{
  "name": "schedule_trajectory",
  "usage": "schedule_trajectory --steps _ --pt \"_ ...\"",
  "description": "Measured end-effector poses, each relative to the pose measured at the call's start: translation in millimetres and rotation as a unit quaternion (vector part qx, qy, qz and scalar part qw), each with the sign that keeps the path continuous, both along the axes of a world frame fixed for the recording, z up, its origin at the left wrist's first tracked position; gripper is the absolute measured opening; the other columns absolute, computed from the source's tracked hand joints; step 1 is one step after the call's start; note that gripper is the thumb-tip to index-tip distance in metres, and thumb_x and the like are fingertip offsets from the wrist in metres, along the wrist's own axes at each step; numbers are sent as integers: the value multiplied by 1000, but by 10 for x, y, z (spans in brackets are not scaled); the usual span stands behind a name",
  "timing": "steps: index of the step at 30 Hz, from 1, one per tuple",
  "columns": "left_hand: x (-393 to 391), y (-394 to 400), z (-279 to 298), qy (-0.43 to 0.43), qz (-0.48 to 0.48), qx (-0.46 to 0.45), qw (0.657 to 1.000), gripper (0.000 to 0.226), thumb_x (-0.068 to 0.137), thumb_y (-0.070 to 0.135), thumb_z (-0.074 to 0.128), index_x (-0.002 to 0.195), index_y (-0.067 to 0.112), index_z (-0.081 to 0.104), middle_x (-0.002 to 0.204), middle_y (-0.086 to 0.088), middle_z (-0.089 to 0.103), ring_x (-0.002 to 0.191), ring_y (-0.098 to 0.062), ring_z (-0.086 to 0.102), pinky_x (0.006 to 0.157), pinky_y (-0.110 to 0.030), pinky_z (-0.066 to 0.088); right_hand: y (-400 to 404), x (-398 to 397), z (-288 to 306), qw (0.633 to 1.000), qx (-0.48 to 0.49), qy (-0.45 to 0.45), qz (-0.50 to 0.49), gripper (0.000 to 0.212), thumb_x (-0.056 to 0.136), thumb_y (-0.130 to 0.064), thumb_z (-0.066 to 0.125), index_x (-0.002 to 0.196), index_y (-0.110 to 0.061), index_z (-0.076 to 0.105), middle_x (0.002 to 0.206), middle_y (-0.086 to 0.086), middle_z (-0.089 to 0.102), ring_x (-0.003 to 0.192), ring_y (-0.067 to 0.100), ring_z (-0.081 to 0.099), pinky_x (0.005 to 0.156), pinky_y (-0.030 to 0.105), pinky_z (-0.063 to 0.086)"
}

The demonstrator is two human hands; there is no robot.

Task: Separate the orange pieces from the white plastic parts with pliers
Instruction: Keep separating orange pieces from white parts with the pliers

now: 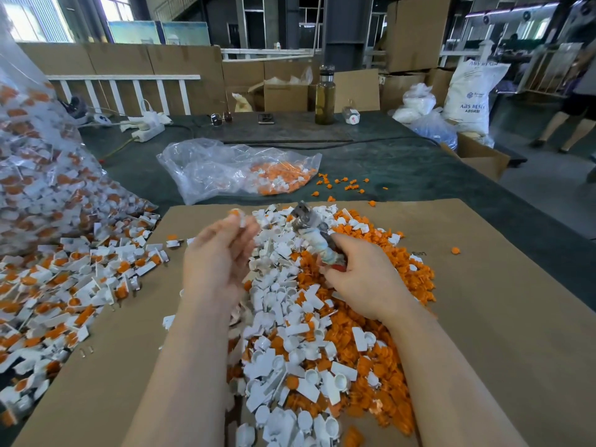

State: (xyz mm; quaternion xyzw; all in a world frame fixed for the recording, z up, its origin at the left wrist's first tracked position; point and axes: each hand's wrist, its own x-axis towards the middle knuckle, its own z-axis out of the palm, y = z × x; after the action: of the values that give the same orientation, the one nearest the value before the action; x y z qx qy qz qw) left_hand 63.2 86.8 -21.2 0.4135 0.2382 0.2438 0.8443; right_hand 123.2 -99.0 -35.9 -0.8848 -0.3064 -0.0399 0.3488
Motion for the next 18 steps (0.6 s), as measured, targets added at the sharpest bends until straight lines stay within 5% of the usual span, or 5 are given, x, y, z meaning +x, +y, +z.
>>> schedule_trajectory --steps 8,18 --pt "-147 518 -68 -73 165 -322 929 13 101 6 49 109 3 60 91 -10 76 71 -12 75 60 -22 59 -46 100 -61 993 4 -35 -110 4 89 -25 58 89 -28 54 73 -14 55 64 6 52 49 23 34" --pt "-232 582 -93 -180 259 -362 877 32 98 5 55 129 3 56 107 -12 71 88 -17 74 79 -28 61 -96 175 -122 972 -81 -7 -221 10 86 -29 55 80 -24 49 72 -4 54 67 17 54 51 28 42"
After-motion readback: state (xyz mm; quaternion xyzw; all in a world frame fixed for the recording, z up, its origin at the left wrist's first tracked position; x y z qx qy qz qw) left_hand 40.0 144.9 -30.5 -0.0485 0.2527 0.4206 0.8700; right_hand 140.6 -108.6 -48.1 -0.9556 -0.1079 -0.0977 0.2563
